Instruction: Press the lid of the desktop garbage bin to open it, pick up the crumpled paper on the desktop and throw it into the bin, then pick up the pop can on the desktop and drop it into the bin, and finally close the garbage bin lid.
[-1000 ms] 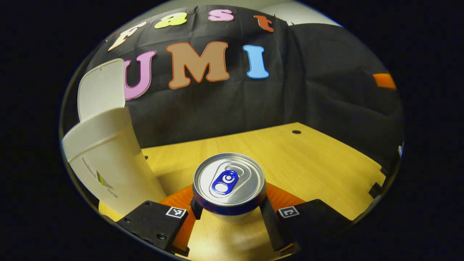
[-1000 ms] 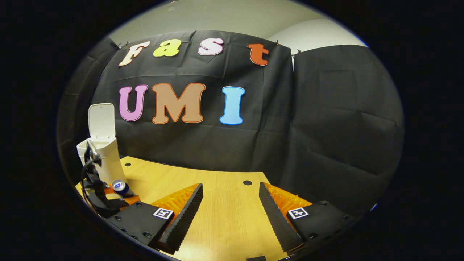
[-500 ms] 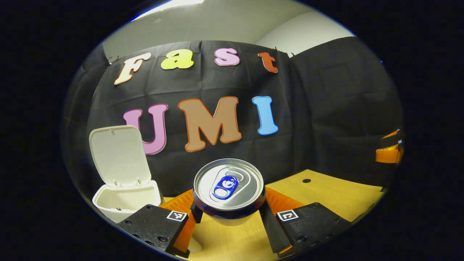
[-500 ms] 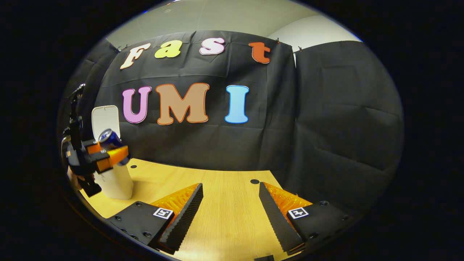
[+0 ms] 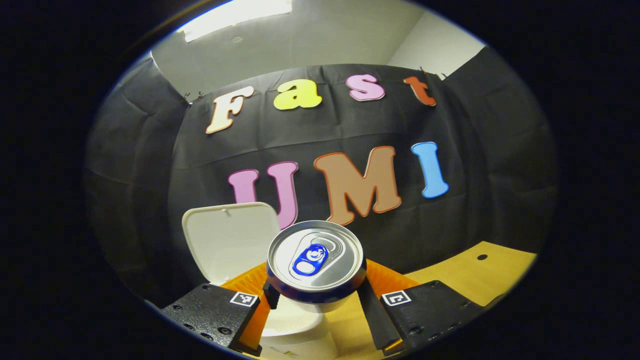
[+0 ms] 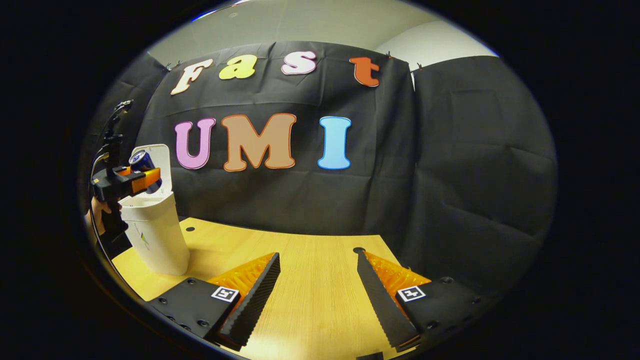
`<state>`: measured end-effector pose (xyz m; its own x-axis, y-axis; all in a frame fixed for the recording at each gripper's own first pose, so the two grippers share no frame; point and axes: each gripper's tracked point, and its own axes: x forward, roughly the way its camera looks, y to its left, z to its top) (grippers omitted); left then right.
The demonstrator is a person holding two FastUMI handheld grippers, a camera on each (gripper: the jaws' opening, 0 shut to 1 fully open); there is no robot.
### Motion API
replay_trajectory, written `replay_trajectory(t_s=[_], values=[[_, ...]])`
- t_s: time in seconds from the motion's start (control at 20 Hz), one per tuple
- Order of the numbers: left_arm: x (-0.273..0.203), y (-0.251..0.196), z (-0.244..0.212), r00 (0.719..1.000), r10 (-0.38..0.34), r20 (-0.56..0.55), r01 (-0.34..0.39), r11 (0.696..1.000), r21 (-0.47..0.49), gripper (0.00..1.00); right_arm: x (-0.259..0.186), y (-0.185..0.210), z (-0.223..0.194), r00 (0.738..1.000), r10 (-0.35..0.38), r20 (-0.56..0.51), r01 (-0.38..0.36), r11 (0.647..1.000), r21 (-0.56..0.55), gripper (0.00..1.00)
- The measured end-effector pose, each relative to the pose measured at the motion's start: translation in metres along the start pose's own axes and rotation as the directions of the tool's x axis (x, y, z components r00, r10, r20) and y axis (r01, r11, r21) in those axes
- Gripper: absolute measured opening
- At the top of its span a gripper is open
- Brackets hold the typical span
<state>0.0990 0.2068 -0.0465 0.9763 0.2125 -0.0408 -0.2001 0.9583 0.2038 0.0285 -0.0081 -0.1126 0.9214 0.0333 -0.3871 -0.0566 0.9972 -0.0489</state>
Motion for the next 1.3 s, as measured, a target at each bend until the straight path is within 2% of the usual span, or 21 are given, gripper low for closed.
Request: replay_trajectory(t_s=[0.15, 0.3, 0.6, 0.7, 0.85, 1.05, 1.25, 1.3], values=[[0.008, 0.041, -0.027, 0.993, 0.087, -0.079, -0.084, 0.996, 0.035, 0.74, 0.000, 0.001, -0.006, 1.000, -0.001, -0.016, 0.001, 1.000, 0.000, 0.99], [0.009, 0.056, -0.057, 0.979, 0.124, -0.164, -0.128, 0.992, -0.015, 0.75, 0.000, 0.001, -0.010, 1.000, -0.003, -0.028, 0.003, 1.000, -0.007, 0.99], [0.010, 0.062, -0.100, 0.950, 0.124, -0.286, -0.159, 0.982, -0.103, 0.75, 0.000, 0.007, -0.010, 0.999, 0.008, -0.037, -0.009, 1.000, -0.017, 0.99], [0.007, 0.062, -0.106, 0.944, 0.124, -0.305, -0.165, 0.980, -0.113, 0.82, 0.000, 0.012, -0.010, 0.999, 0.018, -0.037, -0.019, 1.000, -0.022, 0.99], [0.005, 0.065, -0.083, 0.960, 0.137, -0.243, -0.170, 0.978, -0.119, 0.90, 0.000, 0.018, -0.012, 0.999, 0.037, -0.036, -0.038, 0.999, -0.027, 0.99], [0.008, 0.072, -0.029, 0.978, 0.144, -0.151, -0.159, 0.983, -0.089, 0.89, -0.004, 0.026, -0.014, 0.997, 0.073, -0.036, -0.074, 0.997, -0.016, 0.99], [0.017, 0.085, 0.032, 0.984, 0.150, -0.096, -0.162, 0.978, -0.135, 0.92, -0.002, 0.035, -0.017, 0.993, 0.113, -0.032, -0.113, 0.994, -0.008, 0.99], [0.022, 0.089, 0.048, 0.985, 0.149, -0.083, -0.160, 0.975, -0.151, 0.89, 0.000, 0.038, -0.017, 0.992, 0.124, -0.030, -0.124, 0.992, -0.002, 0.99]])
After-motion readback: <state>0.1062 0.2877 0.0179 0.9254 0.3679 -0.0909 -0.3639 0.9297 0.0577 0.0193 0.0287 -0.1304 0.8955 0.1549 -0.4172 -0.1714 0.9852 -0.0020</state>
